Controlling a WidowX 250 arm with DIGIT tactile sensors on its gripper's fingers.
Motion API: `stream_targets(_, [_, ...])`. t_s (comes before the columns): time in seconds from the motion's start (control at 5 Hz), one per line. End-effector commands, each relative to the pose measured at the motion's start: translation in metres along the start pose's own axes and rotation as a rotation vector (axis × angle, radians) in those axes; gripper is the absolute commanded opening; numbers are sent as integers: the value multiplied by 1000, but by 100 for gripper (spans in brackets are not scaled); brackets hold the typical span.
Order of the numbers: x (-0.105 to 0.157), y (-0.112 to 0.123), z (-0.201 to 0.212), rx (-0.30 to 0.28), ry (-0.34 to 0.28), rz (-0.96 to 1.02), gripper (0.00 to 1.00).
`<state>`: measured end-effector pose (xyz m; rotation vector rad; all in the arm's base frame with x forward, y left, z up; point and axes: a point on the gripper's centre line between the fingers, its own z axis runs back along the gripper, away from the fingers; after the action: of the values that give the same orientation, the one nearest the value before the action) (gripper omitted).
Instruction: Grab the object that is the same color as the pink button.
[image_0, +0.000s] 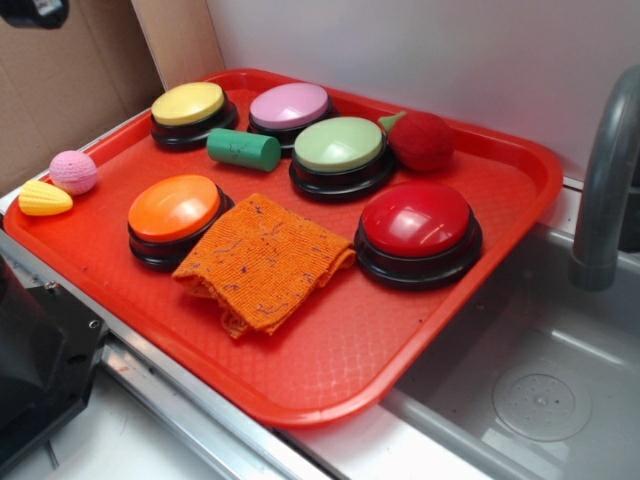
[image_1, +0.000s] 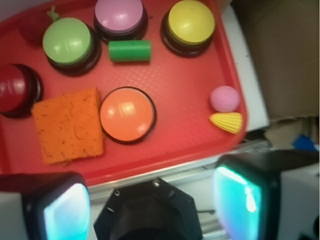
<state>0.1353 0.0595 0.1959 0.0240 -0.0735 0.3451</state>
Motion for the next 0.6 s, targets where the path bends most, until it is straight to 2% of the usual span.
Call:
stream_targets(0.0, [31, 72, -50, 188, -101, 318, 100])
stream_targets(0.4, [44, 95, -95, 276, -192, 404, 100])
